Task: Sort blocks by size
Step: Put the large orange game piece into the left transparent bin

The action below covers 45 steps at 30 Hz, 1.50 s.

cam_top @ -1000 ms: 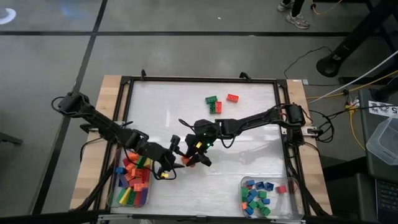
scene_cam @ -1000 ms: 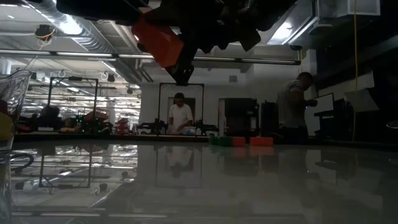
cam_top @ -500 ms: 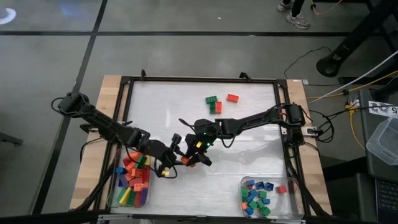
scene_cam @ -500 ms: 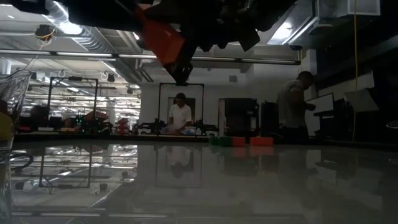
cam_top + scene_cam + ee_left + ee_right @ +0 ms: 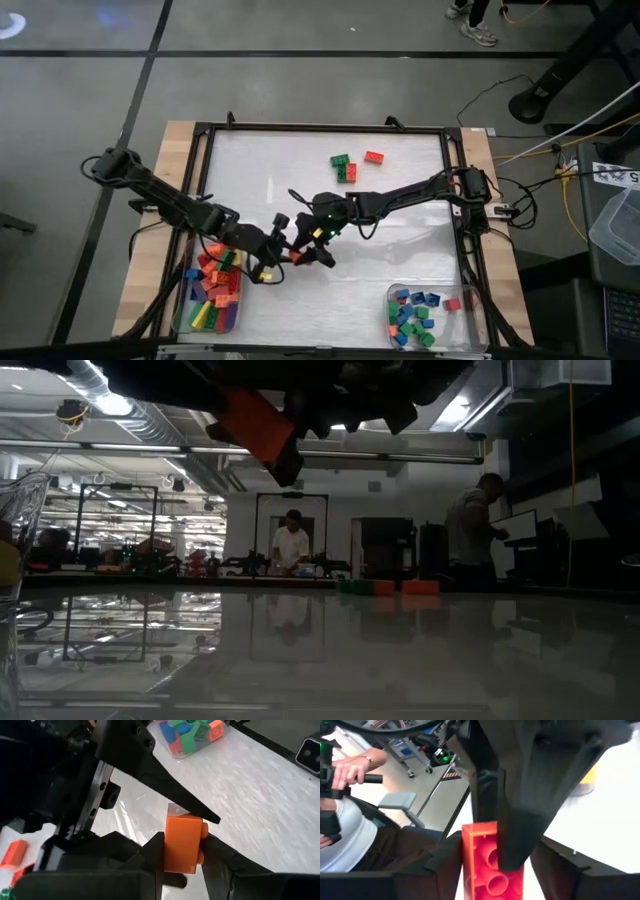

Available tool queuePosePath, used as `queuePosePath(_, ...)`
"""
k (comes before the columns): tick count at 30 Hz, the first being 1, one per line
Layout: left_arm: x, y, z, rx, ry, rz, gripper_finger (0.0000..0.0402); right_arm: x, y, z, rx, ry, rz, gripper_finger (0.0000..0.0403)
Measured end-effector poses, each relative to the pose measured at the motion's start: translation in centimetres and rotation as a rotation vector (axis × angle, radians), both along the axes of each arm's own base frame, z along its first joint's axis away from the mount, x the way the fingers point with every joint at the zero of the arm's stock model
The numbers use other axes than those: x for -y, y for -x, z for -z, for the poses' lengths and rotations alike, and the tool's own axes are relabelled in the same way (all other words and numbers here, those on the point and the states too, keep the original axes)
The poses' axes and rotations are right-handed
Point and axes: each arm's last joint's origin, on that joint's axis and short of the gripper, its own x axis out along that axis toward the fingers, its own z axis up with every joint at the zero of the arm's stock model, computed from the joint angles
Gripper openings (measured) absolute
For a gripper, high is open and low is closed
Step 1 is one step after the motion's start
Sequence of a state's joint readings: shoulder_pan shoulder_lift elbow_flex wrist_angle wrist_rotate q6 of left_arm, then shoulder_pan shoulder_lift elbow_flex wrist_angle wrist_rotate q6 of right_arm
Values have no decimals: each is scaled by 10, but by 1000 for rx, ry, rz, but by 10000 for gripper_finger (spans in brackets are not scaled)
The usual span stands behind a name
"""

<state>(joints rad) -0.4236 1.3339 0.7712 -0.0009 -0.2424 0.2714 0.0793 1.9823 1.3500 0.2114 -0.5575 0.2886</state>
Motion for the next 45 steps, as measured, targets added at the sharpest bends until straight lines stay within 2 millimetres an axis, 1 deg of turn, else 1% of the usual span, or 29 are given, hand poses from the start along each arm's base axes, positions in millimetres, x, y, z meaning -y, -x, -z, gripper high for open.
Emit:
queuePosePath(4, 1, 4, -4, -6, 58, -26, 81, 2, -4, -8, 23, 19, 23, 243)
queuePosePath(6, 2, 8, -8, 3, 83, -31, 81, 4, -6, -14, 33, 44, 8, 254)
queuePosePath(9, 2, 16, -17, 11, 114, -43, 81, 13, -9, -22, 24, 94, -13, 264)
queuePosePath(12, 0, 30, -24, -30, 182, -65, 81, 25, -8, -27, -48, 132, -17, 266)
queuePosePath(15, -1, 49, -34, -86, 299, -88, 82, 44, -6, -28, -129, 178, 19, 264)
queuePosePath(18, -4, 68, -40, -160, 405, -121, 82, 62, -3, -30, -180, 226, 54, 264)
queuePosePath(21, -4, 87, -46, -249, 559, -128, 82, 79, 2, -25, -258, 281, 120, 264)
queuePosePath(23, -3, 100, -49, -357, 681, -136, 82, 94, 7, -20, -321, 315, 182, 264)
queuePosePath(26, -2, 117, -49, -535, 844, -194, 92, 116, 15, -15, -419, 372, 284, 264)
queuePosePath(28, 0, 126, -48, -647, 918, -247, 99, 129, 21, -12, -480, 405, 341, 264)
queuePosePath(32, 2, 139, -41, -793, 938, -388, 108, 151, 32, -9, -575, 443, 423, 264)
queuePosePath(37, 1, 147, -29, -878, 864, -556, 116, 173, 42, -7, -638, 449, 484, 264)
queuePosePath(40, 1, 147, -24, -881, 820, -630, 124, 181, 44, -6, -643, 440, 501, 264)
queuePosePath(45, 4, 144, -18, -894, 787, -660, 147, 188, 47, -6, -647, 436, 519, 264)
